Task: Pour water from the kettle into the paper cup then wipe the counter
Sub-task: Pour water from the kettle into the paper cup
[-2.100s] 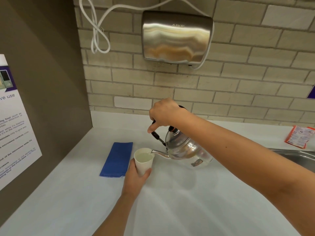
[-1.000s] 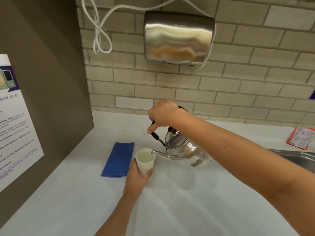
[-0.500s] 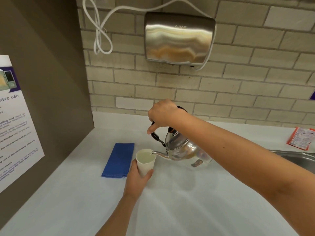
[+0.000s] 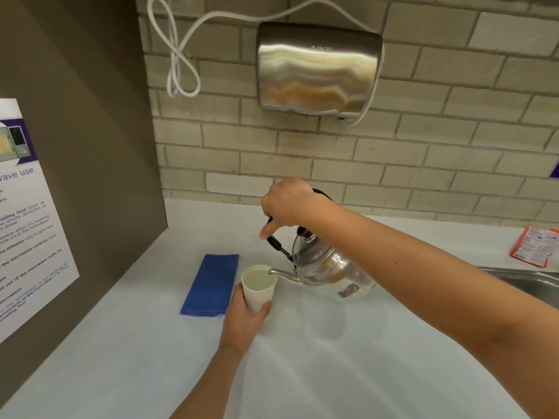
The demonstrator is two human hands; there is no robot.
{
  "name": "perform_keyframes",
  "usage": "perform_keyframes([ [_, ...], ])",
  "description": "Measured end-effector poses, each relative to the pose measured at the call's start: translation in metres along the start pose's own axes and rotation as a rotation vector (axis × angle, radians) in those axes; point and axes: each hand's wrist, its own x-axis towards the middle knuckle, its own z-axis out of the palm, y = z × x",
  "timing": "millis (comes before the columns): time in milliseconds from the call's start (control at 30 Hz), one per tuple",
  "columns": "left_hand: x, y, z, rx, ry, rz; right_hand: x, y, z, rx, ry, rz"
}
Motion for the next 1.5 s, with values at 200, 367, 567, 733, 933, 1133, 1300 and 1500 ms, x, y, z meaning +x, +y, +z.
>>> perform_keyframes([
  [200,0.000,0.001,0.000,0.013,0.002,0.004,0.000,0.002,0.002,0.003,-0.014,-0.002],
  [367,0.000,0.001,-0.001,0.020,0.002,0.002,-0.006,0.021,0.012,0.127,-0.017,0.027],
  [567,0.001,0.001,0.000,0.035,0.015,0.006,-0.025,0.059,0.043,0.370,-0.020,0.184],
  [733,0.000,0.002,0.000,0.041,0.023,0.007,-0.026,0.076,0.071,0.576,0.063,0.327],
  [933,-0.001,0.004,-0.001,0.075,0.023,0.000,-0.004,0.066,0.091,0.710,0.207,0.431],
  [1133,0.000,0.004,-0.001,0.059,0.011,-0.013,0.031,0.051,0.103,0.769,0.294,0.458],
  [1300,-0.001,0.003,-0.001,0.054,0.011,-0.013,0.053,0.040,0.112,0.806,0.247,0.455],
  [1500,0.001,-0.001,0.000,0.065,0.017,-0.017,0.075,0.029,0.124,0.816,0.181,0.453],
])
